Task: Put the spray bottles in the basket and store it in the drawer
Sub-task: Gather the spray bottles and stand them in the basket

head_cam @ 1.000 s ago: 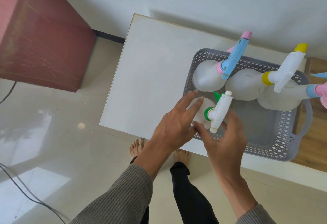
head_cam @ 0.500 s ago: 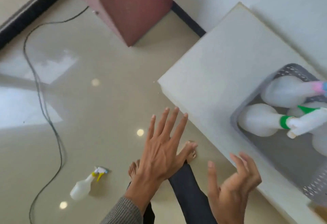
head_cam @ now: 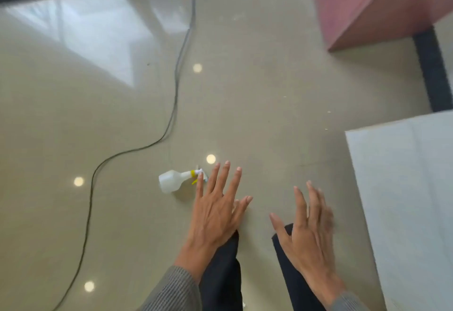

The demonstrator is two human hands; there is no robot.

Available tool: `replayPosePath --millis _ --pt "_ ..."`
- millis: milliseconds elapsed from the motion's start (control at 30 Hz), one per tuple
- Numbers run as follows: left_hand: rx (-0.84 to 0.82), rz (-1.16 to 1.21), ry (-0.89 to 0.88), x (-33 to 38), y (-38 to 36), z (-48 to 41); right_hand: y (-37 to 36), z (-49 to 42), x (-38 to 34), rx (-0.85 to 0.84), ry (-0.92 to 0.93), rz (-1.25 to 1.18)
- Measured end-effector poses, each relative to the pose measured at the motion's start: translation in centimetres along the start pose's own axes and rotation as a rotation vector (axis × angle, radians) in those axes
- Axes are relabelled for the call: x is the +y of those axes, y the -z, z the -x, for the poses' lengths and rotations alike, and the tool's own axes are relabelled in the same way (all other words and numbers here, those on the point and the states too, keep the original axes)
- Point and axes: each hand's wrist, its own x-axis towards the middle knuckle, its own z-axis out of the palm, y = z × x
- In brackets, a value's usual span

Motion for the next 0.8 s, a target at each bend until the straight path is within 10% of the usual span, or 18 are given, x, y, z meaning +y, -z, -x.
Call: replayPosePath --millis 400,800 --pt "-0.072 0.103 0.322 -23.7 -7.7 2.9 -15.7 -7.4 -18.0 -0.355 0.245 0.211" --pt "-0.407 0.115 0.343 -35.4 -24.0 -9.8 -34.6 -15.1 -20.2 -0.65 0.305 0.108"
